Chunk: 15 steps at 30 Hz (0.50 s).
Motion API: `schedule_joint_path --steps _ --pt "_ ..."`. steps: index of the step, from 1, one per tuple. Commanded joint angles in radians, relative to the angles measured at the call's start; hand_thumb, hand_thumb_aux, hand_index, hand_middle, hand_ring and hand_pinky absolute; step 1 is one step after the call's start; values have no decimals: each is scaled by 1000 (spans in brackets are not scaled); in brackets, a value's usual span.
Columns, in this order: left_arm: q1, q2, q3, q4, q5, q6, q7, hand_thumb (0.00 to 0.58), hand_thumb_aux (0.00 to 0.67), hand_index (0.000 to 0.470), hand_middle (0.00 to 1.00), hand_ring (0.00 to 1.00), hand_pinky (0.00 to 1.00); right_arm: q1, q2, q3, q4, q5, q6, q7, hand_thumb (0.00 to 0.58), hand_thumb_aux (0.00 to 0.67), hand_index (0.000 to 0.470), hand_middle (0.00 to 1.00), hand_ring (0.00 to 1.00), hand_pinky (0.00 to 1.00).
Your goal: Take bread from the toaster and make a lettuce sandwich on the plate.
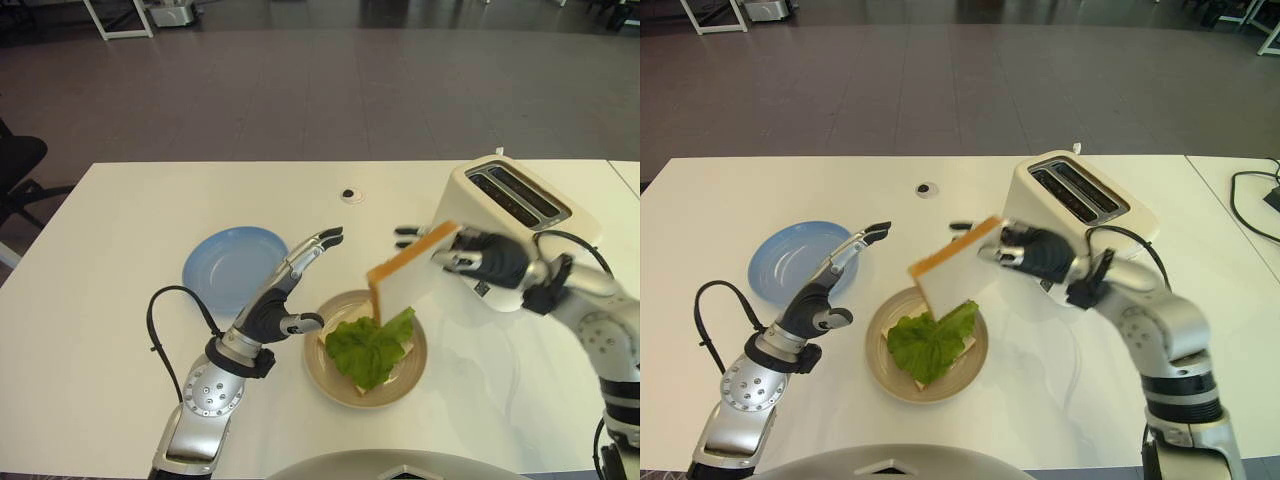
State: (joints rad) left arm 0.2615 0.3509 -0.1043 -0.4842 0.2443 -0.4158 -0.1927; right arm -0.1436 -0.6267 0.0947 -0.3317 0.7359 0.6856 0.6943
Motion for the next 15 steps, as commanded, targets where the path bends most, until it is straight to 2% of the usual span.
schedule_joint_path --steps 1,8,12,15 --pt "-5 5 -1 -20 84 -13 4 0 0 0 0 0 0 19 23 94 -5 -73 27 -7 580 670 470 0 0 0" --pt "6 8 -32 -31 226 -45 15 0 0 0 0 0 0 3 83 185 31 -166 59 -32 580 670 470 0 0 0" --pt "16 37 -71 -41 390 -87 12 0 0 0 0 0 0 -16 97 200 67 -271 -15 -58 580 670 470 0 0 0" --pt "37 95 -104 -73 584 -165 15 0 0 0 0 0 0 -15 105 212 78 -331 -63 -58 580 670 470 0 0 0"
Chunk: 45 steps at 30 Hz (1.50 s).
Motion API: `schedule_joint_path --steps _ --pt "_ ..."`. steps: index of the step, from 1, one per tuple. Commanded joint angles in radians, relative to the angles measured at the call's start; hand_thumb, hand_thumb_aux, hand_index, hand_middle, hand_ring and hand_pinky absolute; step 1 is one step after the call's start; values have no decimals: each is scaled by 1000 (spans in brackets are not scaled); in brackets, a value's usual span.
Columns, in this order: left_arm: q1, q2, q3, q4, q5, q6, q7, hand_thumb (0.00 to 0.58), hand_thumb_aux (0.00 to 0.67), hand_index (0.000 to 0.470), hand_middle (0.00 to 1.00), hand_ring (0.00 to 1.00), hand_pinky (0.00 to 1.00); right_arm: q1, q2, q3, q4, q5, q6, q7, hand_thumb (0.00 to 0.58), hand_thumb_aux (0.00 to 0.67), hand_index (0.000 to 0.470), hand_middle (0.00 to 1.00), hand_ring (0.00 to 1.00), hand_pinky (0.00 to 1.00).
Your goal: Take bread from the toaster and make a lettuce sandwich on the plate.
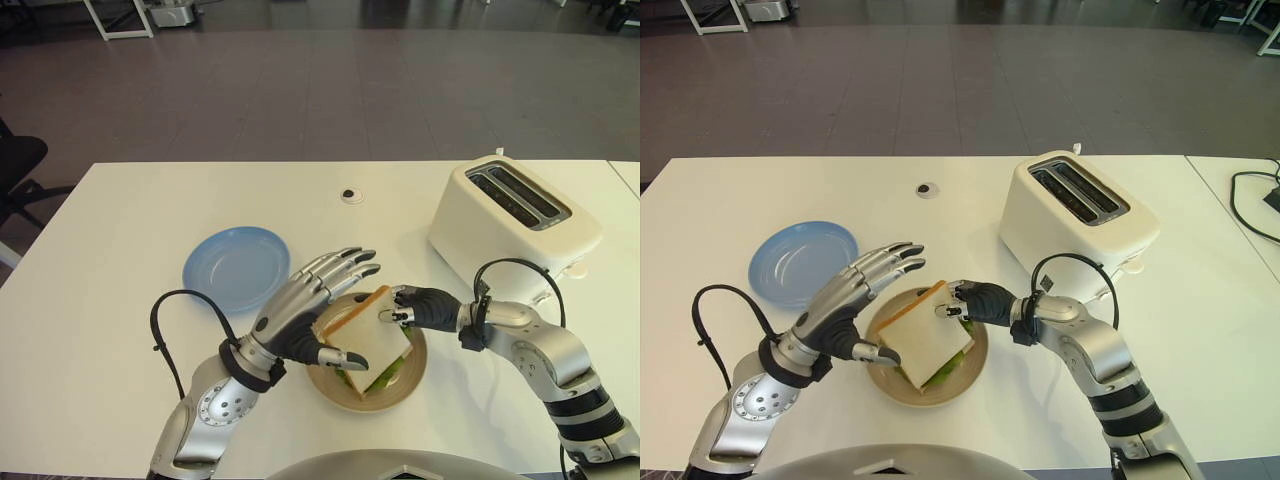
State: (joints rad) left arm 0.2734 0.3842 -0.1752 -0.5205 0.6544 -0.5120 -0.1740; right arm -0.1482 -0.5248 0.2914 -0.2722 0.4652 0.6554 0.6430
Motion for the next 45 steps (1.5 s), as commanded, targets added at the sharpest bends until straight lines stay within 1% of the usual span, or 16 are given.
schedule_joint_path --steps 1,5,9,12,20,21,22,25,29,31,34,36,39,40,43,45 --pt "32 86 -36 -57 239 -94 -3 0 0 0 0 0 0 -9 7 16 20 -71 -40 -6 580 670 470 0 0 0" --pt "68 187 -15 -111 414 -157 -15 0 0 0 0 0 0 -6 21 14 29 -98 -59 4 580 670 470 0 0 0" --pt "108 244 0 -94 503 -164 -5 0 0 0 0 0 0 -7 30 20 34 -117 -73 17 580 670 470 0 0 0" --pt "131 248 -24 -44 503 -150 -4 0 0 0 0 0 0 -7 38 17 38 -126 -78 23 580 670 470 0 0 0" --pt "115 232 -105 127 415 -136 19 0 0 0 0 0 0 -10 63 8 39 -157 -91 24 580 670 470 0 0 0" --pt "122 233 -118 145 388 -140 20 0 0 0 0 0 0 -19 70 -1 44 -172 -105 7 468 376 264 0 0 0" --pt "126 235 -130 154 367 -141 17 0 0 0 0 0 0 -28 78 -11 49 -186 -120 -8 0 0 0 0 0 0" --pt "131 247 -158 169 294 -142 -4 0 0 0 0 0 0 -56 111 -47 71 -233 -203 -63 0 0 0 0 0 0" --pt "123 267 -167 194 291 -136 -5 0 0 0 0 0 0 -87 205 -137 83 -201 -285 -133 0 0 0 0 0 0" --pt "114 274 -171 219 306 -134 1 0 0 0 0 0 0 -94 236 -171 65 -175 -318 -138 0 0 0 0 0 0" --pt "93 274 -181 262 321 -135 20 0 0 0 0 0 0 -77 226 -165 10 -166 -374 -85 0 0 0 0 0 0" --pt "64 263 -176 289 314 -131 54 0 0 0 0 0 0 -26 147 -136 -69 -177 -453 32 0 0 0 0 0 0" --pt "15 222 -165 297 230 -122 84 0 0 0 0 0 0 63 -6 -142 -125 -277 -688 174 0 0 0 0 0 0" --pt "-4 202 -164 282 177 -120 80 0 0 0 0 0 0 89 -45 -171 -118 -294 -751 199 0 0 0 0 0 0" --pt "-66 150 -146 189 -23 -103 52 0 0 0 0 0 0 166 -149 -278 -62 -283 -883 262 0 0 0 0 0 0" --pt "-88 145 -120 106 -178 -79 17 0 0 0 0 0 0 209 -192 -338 -30 -268 -968 293 0 0 0 0 0 0"
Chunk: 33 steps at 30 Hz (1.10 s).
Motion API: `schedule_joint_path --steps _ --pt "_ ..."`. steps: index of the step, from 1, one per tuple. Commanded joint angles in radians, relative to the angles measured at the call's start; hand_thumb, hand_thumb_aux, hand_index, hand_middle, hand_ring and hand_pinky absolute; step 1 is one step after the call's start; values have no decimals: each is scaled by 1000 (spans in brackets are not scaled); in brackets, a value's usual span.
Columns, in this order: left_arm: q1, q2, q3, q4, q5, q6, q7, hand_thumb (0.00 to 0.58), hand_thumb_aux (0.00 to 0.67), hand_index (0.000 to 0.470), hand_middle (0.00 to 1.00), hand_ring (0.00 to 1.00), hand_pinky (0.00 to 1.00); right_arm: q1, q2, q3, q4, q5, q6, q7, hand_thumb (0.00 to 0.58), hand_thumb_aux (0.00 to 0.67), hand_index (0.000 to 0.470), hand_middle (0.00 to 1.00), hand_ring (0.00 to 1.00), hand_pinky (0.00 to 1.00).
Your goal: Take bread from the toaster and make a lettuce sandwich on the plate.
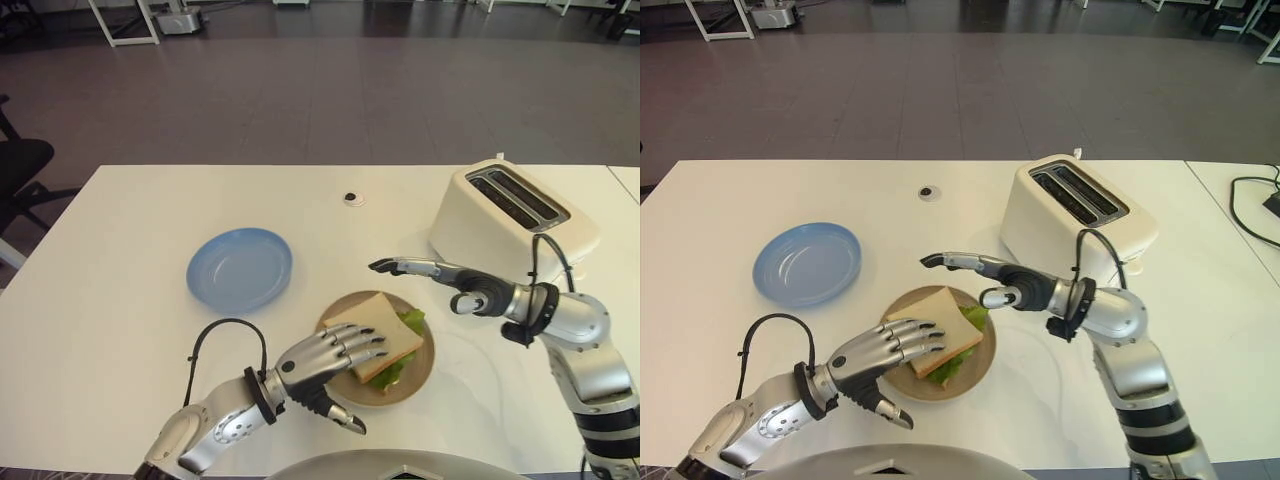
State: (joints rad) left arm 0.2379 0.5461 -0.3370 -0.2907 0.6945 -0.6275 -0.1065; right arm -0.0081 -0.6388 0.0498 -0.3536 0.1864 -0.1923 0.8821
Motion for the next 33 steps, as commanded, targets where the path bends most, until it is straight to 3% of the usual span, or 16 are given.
schedule_joint_path --steps 1,2,3,4,5,6,7,12,15,17,19,22,28,33 --pt "-46 -1 62 -184 -322 54 -76 0 0 0 0 0 0 93 -99 -127 58 27 -152 71 0 0 0 0 0 0" --pt "-28 25 82 -247 -429 74 -105 0 0 0 0 0 0 122 -119 -151 57 38 -180 89 0 0 0 0 0 0" --pt "-7 53 104 -300 -513 94 -134 0 0 0 0 0 0 151 -139 -166 55 44 -206 109 0 0 0 243 243 243" --pt "35 92 149 -342 -582 104 -163 0 0 0 0 0 0 188 -161 -169 61 -2 -259 118 489 405 284 973 973 973" --pt "74 126 192 -362 -619 115 -192 128 79 55 1000 1000 1000 219 -175 -163 72 -64 -312 117 580 670 470 969 969 969" --pt "141 178 235 -356 -609 118 -237 570 583 409 1000 1000 1000 274 -188 -142 76 -137 -374 118 580 670 470 965 965 965" --pt "215 230 262 -341 -595 120 -286 580 670 470 1000 1000 1000 336 -200 -127 63 -179 -412 124 580 670 470 965 965 965" --pt "488 379 282 -316 -531 123 -471 580 670 470 1000 1000 1000 518 -244 -97 -3 -206 -466 136 580 670 470 984 984 984" --pt "483 381 220 -301 -361 177 -532 580 670 470 1000 1000 1000 506 -217 -27 76 -388 -529 82 580 670 470 992 992 992" --pt "445 340 155 -273 -154 185 -528 580 670 470 1000 1000 1000 461 -168 46 212 -628 -604 -40 580 670 470 988 988 988" --pt "368 250 62 -224 95 147 -428 580 670 470 1000 1000 1000 425 -110 103 323 -811 -650 -192 580 670 470 1000 1000 1000" --pt "276 170 1 -117 330 138 -222 580 670 470 1000 1000 1000 387 -30 141 389 -953 -619 -395 580 670 470 1000 1000 1000" --pt "145 56 -16 10 486 192 103 580 670 470 1000 1000 1000 290 97 215 504 -985 -518 -587 580 670 470 1000 1000 1000" --pt "-98 -12 -30 228 512 246 236 580 670 470 1000 1000 1000 73 206 262 689 -931 -394 -654 580 670 470 1000 1000 1000"
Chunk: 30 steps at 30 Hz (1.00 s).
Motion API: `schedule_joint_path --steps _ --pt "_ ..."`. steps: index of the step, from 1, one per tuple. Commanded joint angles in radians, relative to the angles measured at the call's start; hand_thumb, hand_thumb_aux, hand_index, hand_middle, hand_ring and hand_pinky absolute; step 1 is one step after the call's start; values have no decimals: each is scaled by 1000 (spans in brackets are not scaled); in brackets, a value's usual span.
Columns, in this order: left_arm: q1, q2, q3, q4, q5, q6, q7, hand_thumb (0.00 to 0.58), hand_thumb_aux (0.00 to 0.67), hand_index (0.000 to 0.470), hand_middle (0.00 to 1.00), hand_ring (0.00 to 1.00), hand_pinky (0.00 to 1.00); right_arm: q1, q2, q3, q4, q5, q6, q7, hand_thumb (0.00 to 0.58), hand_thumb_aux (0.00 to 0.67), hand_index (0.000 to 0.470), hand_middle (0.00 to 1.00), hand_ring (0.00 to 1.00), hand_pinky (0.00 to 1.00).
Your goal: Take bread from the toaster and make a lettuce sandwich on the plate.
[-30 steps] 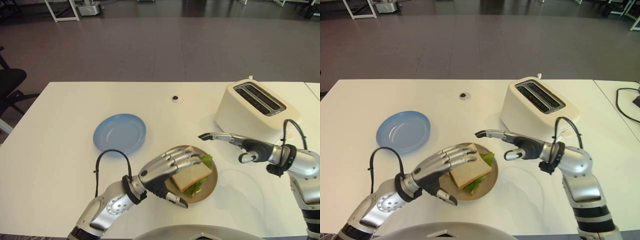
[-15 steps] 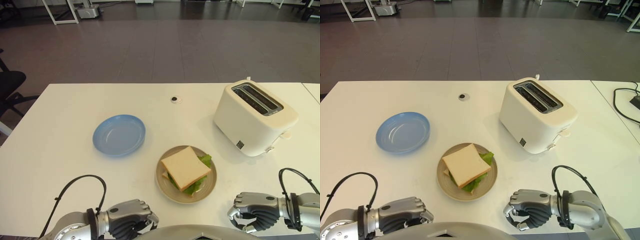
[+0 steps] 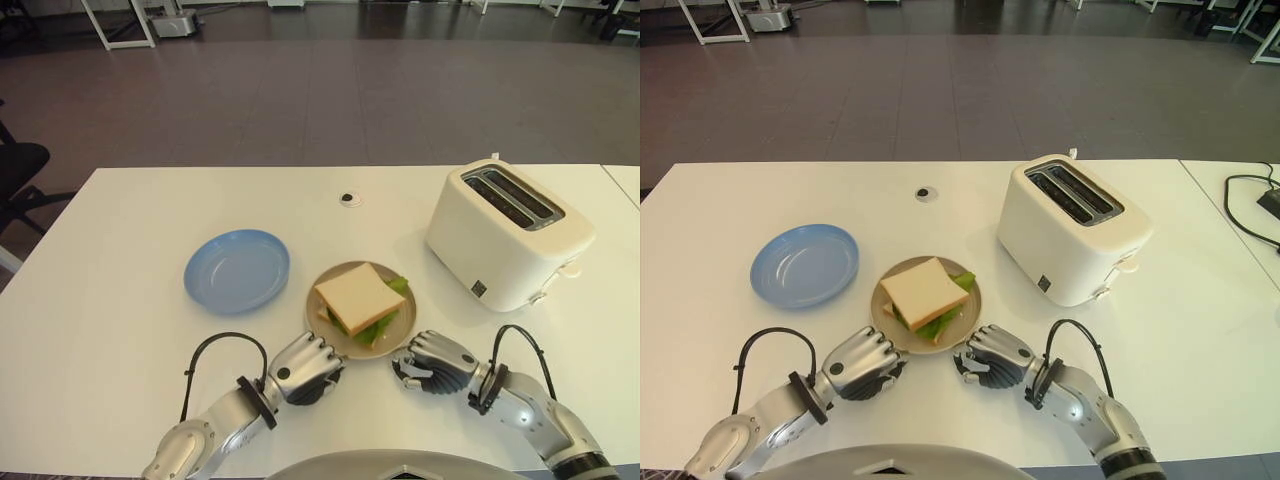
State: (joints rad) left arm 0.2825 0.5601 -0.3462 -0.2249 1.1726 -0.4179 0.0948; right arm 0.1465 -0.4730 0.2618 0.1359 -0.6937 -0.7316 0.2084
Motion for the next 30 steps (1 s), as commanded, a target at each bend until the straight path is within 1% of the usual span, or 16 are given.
schedule_joint_path --steps 1,4,7,11,14,15,16,17,18,19,20,21,23,25,28,30 --pt "-222 -36 -37 242 56 44 70 580 670 470 1000 1000 1000 -138 59 51 251 -41 167 2 580 670 470 1000 1000 1000" --pt "-456 -60 -94 534 102 54 186 580 670 470 1000 1000 1000 -309 97 73 405 -39 191 -65 580 670 470 1000 1000 1000" --pt "-628 -101 -135 780 77 54 286 580 670 470 1000 1000 1000 -474 137 110 562 -46 202 -128 580 670 470 1000 1000 1000" --pt "-752 -139 -210 973 78 75 386 580 670 470 1000 1000 1000 -563 152 154 651 -56 185 -213 580 670 470 1000 1000 1000" --pt "-748 -120 -224 955 35 63 426 580 670 470 1000 1000 1000 -568 135 169 643 -45 166 -248 580 670 470 1000 1000 1000" --pt "-718 -99 -219 894 22 65 425 580 670 470 1000 1000 1000 -556 124 164 608 -32 153 -251 578 636 446 1000 1000 1000" --pt "-671 -72 -206 792 5 70 412 580 657 461 1000 1000 1000 -536 108 153 557 -11 140 -248 556 533 374 1000 1000 1000" --pt "-590 -37 -174 624 -24 82 373 577 625 439 1000 1000 1000 -501 81 130 475 17 125 -242 508 434 304 988 988 988" --pt "-507 -4 -138 451 -49 99 330 532 478 335 949 949 949 -460 51 103 387 48 113 -233 478 389 273 886 886 886" --pt "-415 26 -92 273 -72 123 281 447 349 245 592 592 592 -406 15 66 283 88 101 -222 322 223 157 380 380 380" --pt "-321 50 -38 111 -91 152 233 194 123 87 231 231 231 -343 -23 26 177 140 81 -206 120 74 52 43 43 43" --pt "-235 64 15 -15 -119 174 196 0 0 0 0 0 0 -284 -60 -2 90 202 50 -184 0 0 0 0 0 0" --pt "-61 56 119 -141 -336 157 162 0 0 0 0 0 0 -163 -113 -20 -21 447 -7 -105 0 0 0 0 0 0" --pt "39 12 175 -104 -633 93 144 0 0 0 0 0 0 -92 -129 -11 -36 663 -24 -16 0 0 0 0 0 0" --pt "82 -84 156 27 -1068 -65 45 0 0 0 0 0 0 -53 -81 6 0 954 -4 152 0 0 0 0 0 0" --pt "59 -105 143 73 -1238 -116 -56 0 0 0 0 0 0 -65 -40 1 23 1056 12 227 0 0 0 0 0 0"
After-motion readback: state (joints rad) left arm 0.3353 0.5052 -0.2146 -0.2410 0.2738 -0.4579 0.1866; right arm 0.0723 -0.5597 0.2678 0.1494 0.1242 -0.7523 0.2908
